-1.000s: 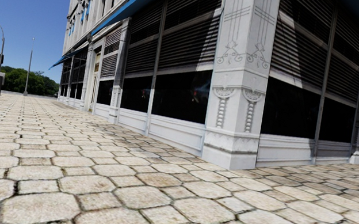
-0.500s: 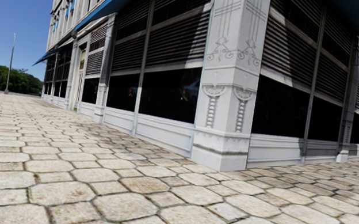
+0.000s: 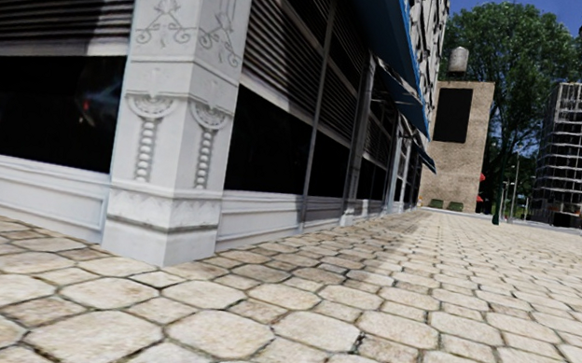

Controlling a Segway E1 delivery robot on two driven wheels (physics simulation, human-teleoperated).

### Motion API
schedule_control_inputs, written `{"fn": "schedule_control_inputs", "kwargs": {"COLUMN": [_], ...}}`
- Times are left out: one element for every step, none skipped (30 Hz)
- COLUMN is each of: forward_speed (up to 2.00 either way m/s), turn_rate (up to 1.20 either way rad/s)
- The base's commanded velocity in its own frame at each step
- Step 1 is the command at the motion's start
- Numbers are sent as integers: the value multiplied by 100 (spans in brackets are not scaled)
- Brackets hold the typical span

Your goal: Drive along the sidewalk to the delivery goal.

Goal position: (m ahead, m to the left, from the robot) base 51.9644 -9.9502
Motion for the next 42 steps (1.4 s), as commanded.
{"fn": "schedule_control_inputs", "kwargs": {"forward_speed": [111, 111, 111, 111, 111, 111, 111, 111, 111, 111, 111, 111, 111, 111, 111, 111, 111, 111, 111, 111, 111, 111, 111, 111, 111, 111, 111, 111, 111, 111, 111, 111, 111, 111, 111, 111, 111, 111, 111, 111, 111, 111], "turn_rate": [-32, -40, -39, -1, -1, 0, 0, 0, 0, 0, 0, 0, 0, -12, -12, -119, -111, -2, 0, 0, 0, 0, 0, -4, -76, -120, -120, -120, -120, 0, 0, 0, 0, 0, 0, 0, 0, 0, 0, -75, -96, -107]}}
